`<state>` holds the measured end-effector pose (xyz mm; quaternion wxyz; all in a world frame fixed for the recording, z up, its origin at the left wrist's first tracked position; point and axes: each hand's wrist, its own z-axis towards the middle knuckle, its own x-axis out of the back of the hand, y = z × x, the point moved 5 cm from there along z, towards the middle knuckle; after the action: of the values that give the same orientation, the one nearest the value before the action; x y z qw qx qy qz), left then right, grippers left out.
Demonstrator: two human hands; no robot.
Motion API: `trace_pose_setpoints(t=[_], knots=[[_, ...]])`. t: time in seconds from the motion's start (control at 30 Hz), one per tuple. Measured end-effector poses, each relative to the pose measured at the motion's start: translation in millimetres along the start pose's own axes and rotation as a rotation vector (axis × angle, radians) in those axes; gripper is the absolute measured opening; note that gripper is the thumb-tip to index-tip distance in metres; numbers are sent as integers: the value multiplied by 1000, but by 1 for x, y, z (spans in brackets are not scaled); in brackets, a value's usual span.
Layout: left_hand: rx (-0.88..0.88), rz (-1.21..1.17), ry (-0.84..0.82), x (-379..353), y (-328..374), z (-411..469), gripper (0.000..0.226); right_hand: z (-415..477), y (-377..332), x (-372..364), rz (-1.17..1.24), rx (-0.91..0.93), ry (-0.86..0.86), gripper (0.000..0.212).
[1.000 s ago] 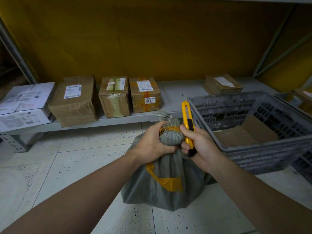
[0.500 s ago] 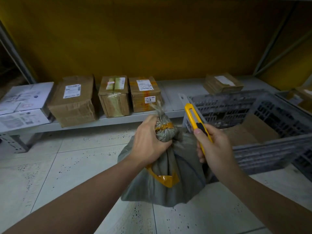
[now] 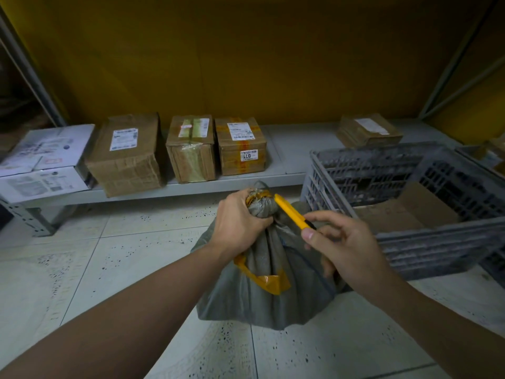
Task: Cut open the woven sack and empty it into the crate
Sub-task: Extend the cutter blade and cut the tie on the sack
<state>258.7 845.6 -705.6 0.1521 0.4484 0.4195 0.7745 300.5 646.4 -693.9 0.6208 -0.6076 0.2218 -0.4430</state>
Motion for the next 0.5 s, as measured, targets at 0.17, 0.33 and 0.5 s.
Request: trace_pose_setpoints(t=[0.17, 0.33, 0.5], knots=[[120, 2, 36, 4, -10, 3, 29, 1, 4, -5, -88, -72, -40, 17], [149, 2, 45, 3, -14, 3, 31, -1, -8, -6, -353, 32, -117, 27], [129, 18, 62, 5, -16, 1, 27, -1, -32, 3, -649, 228, -149, 33]])
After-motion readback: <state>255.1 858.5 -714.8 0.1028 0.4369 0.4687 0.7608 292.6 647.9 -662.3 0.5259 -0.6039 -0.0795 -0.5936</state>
